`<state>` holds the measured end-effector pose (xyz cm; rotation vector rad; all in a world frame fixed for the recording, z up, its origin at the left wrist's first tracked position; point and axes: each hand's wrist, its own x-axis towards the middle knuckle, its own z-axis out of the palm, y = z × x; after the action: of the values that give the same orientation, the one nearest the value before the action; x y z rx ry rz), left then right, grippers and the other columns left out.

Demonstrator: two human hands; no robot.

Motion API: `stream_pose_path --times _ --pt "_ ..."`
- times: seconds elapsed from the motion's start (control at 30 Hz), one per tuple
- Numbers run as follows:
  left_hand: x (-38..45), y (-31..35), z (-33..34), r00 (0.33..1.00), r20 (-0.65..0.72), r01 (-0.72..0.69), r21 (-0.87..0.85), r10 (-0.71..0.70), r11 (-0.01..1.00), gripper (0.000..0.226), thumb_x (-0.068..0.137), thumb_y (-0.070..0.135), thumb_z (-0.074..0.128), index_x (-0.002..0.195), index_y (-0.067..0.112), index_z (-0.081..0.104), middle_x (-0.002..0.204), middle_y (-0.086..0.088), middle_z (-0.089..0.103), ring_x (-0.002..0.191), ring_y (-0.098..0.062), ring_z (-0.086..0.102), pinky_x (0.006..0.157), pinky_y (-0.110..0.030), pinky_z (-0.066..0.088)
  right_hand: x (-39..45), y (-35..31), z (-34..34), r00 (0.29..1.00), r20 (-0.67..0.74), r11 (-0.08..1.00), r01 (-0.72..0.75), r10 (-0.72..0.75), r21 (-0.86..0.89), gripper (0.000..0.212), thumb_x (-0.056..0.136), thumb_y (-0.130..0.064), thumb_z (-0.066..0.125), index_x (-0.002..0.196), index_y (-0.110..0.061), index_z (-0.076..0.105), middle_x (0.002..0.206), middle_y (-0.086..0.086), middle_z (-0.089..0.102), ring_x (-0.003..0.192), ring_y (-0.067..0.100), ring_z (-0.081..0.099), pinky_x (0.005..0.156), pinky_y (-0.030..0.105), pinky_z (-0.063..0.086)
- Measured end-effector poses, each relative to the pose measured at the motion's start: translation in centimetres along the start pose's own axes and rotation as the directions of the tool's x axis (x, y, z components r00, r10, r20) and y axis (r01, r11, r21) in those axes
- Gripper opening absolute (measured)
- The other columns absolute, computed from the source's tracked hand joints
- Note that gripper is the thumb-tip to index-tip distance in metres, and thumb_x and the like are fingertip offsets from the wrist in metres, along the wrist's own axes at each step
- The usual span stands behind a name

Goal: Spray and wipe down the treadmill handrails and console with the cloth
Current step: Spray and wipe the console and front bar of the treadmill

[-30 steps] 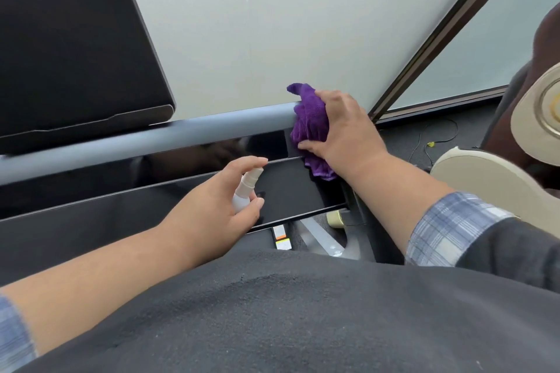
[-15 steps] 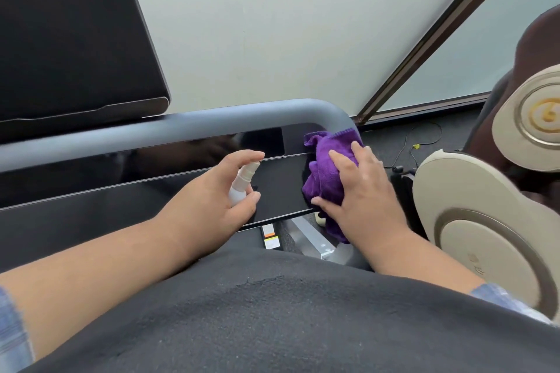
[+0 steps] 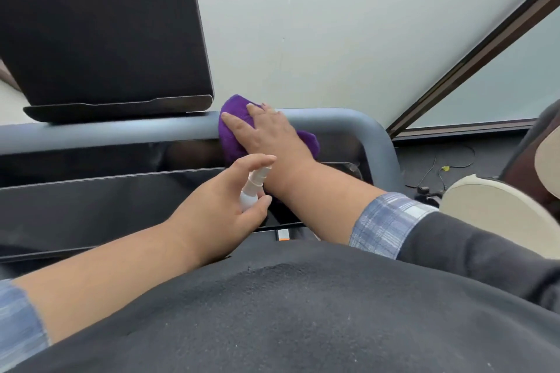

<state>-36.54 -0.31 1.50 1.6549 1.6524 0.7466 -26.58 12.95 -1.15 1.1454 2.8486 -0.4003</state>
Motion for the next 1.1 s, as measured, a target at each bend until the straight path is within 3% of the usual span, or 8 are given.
stream_pose_path --times 0.17,0.3,0.47,0.6,0.73,0.83,0.97,1.1 --pt "-0.5 0.0 -0.3 1.0 0.01 -0.008 -0.013 0.008 1.0 0.063 0.088 0.029 0.064 0.125 0.067 0.031 0.091 0.021 0.062 0.073 0.001 0.059 0.073 -0.007 0.041 -1.0 1.1 -0.1 0.999 -0.05 0.999 -0.006 0.009 0.053 0.072 0.094 -0.039 0.053 0.158 -0.028 0.022 0.163 0.017 0.02 0.152 0.035 0.011 0.124 0.047 0.008" --pt "-0.7 -0.2 -0.2 1.0 0.008 0.009 -0.016 -0.009 1.0 0.065 0.089 0.026 0.064 0.124 0.068 0.03 0.091 0.02 0.062 0.073 0.001 0.058 0.07 -0.011 0.042 -4.3 5.7 -1.1 0.973 -0.107 0.976 -0.195 0.204 0.095 0.073 0.089 -0.052 0.065 0.151 -0.023 0.04 0.159 0.016 0.033 0.149 0.034 0.025 0.122 0.05 0.015" --pt "-1.0 -0.8 -1.3 0.999 0.029 0.039 -0.011 -0.039 0.999 0.061 0.091 0.026 0.063 0.129 0.063 0.032 0.091 0.022 0.062 0.068 0.0 0.059 0.066 -0.02 0.044 -7.4 10.9 -2.1 0.916 -0.139 0.925 -0.38 0.377 0.006 0.076 0.086 -0.058 0.063 0.149 -0.021 0.042 0.154 0.015 0.042 0.144 0.032 0.034 0.118 0.052 0.024" --pt "-2.2 -1.9 -2.5 0.999 -0.003 0.037 0.002 -0.037 0.999 0.062 0.09 0.025 0.063 0.129 0.063 0.032 0.09 0.02 0.062 0.068 -0.002 0.059 0.065 -0.011 0.042 -5.0 7.2 -1.6 0.915 -0.131 0.924 -0.38 0.382 0.041 0.081 0.087 -0.061 0.06 0.154 -0.023 0.034 0.158 0.018 0.033 0.146 0.037 0.026 0.121 0.047 0.021" --pt "-3.4 -2.7 -3.6 0.999 -0.018 0.04 0.019 -0.04 0.999 0.06 0.088 0.03 0.061 0.127 0.065 0.031 0.092 0.022 0.062 0.075 0.0 0.059 0.07 -0.009 0.042 -1.4 0.1 0.0 0.982 -0.117 0.988 -0.15 0.145 -0.035 0.081 0.091 -0.061 0.054 0.158 -0.033 0.02 0.161 0.021 0.025 0.148 0.041 0.02 0.122 0.047 0.016" --pt "-3.8 -3.3 -4.2 0.999 -0.01 0.04 0.043 -0.04 0.998 0.061 0.087 0.032 0.063 0.129 0.065 0.032 0.092 0.026 0.06 0.076 0.004 0.058 0.072 -0.019 0.042 0.5 -3.8 1.4 0.996 -0.069 0.997 -0.066 0.062 -0.051 0.073 0.097 -0.055 0.048 0.158 -0.04 0.012 0.164 0.022 0.015 0.15 0.044 0.01 0.123 0.05 0.008" --pt "-3.7 -2.9 -4.4 1.0 0.022 0.004 0.036 -0.005 0.999 0.057 0.086 0.041 0.059 0.128 0.068 0.031 0.091 0.025 0.06 0.072 0.0 0.058 0.069 -0.024 0.043 0.0 -2.4 0.8 0.988 -0.086 0.992 -0.127 0.127 -0.002 0.062 0.097 -0.054 0.048 0.154 -0.036 0.03 0.163 0.015 0.024 0.151 0.037 0.016 0.122 0.052 0.006" --pt "-3.1 -2.1 -3.5 0.998 0.053 -0.025 0.043 0.023 0.999 0.058 0.084 0.04 0.059 0.123 0.071 0.03 0.088 0.021 0.062 0.064 -0.003 0.058 0.063 -0.022 0.043 -2.5 2.7 -0.7 0.916 -0.153 0.928 -0.364 0.372 0.077 0.056 0.096 -0.056 0.05 0.146 -0.033 0.043 0.155 0.009 0.04 0.147 0.032 0.028 0.121 0.052 0.011"
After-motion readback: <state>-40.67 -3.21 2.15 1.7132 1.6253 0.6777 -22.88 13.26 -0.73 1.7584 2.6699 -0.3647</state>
